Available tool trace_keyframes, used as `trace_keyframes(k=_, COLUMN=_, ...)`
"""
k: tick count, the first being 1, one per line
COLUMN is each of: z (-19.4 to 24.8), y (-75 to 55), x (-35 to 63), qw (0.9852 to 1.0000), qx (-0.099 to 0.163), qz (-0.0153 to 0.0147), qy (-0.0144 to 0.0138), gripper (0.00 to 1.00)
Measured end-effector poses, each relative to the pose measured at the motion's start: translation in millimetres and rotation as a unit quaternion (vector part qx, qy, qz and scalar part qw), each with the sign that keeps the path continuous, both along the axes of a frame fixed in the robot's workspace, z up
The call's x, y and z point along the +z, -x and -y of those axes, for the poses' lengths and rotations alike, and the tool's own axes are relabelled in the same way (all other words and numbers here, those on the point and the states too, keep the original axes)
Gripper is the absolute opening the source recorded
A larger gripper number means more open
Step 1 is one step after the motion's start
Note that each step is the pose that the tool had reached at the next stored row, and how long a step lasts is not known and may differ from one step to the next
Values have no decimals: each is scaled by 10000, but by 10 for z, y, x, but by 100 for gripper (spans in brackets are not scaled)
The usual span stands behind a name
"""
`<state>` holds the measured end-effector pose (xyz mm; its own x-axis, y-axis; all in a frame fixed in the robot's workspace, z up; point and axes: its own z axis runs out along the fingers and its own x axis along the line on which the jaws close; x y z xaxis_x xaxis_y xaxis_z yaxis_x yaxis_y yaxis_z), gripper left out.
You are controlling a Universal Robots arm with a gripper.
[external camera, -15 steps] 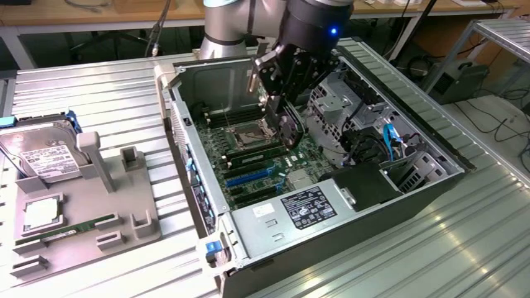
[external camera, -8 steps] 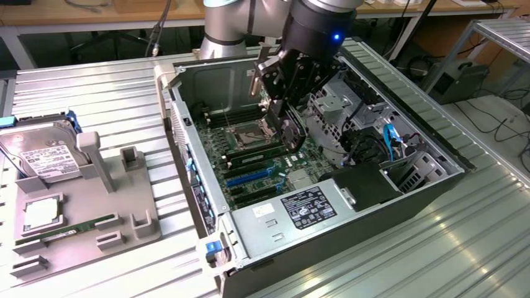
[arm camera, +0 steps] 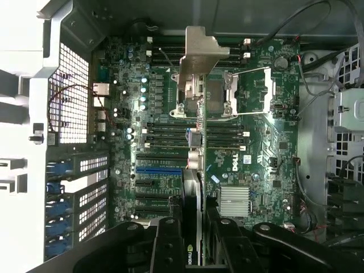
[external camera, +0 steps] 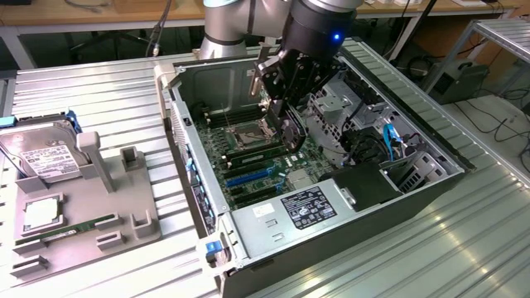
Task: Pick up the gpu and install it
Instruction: 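Insert the gpu into the slot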
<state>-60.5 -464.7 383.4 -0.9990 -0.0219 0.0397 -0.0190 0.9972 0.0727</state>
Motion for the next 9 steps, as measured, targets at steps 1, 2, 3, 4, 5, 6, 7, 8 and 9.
trace_keyframes(k=1, z=0, y=0, x=0, qw=10000, qx=0, qz=0, qy=0, gripper=26)
trace_keyframes(k=2, z=0, y=0, x=0, qw=10000, qx=0, qz=0, qy=0, gripper=26)
trace_keyframes(k=3, z=0, y=0, x=0, qw=10000, qx=0, qz=0, qy=0, gripper=26)
trace_keyframes(k=4, z=0, y=0, x=0, qw=10000, qx=0, qz=0, qy=0, gripper=26)
trace_keyframes(k=5, z=0, y=0, x=0, qw=10000, qx=0, qz=0, qy=0, gripper=26)
trace_keyframes(k=6, z=0, y=0, x=0, qw=10000, qx=0, qz=0, qy=0, gripper=26)
trace_keyframes(k=7, z=0, y=0, x=-1, qw=10000, qx=0, qz=0, qy=0, gripper=26)
trace_keyframes(k=8, z=-6, y=-1, x=-7, qw=10000, qx=15, qz=1, qy=-1, gripper=26)
trace_keyframes(k=9, z=-6, y=0, x=-12, qw=9999, qx=163, qz=2, qy=-1, gripper=26)
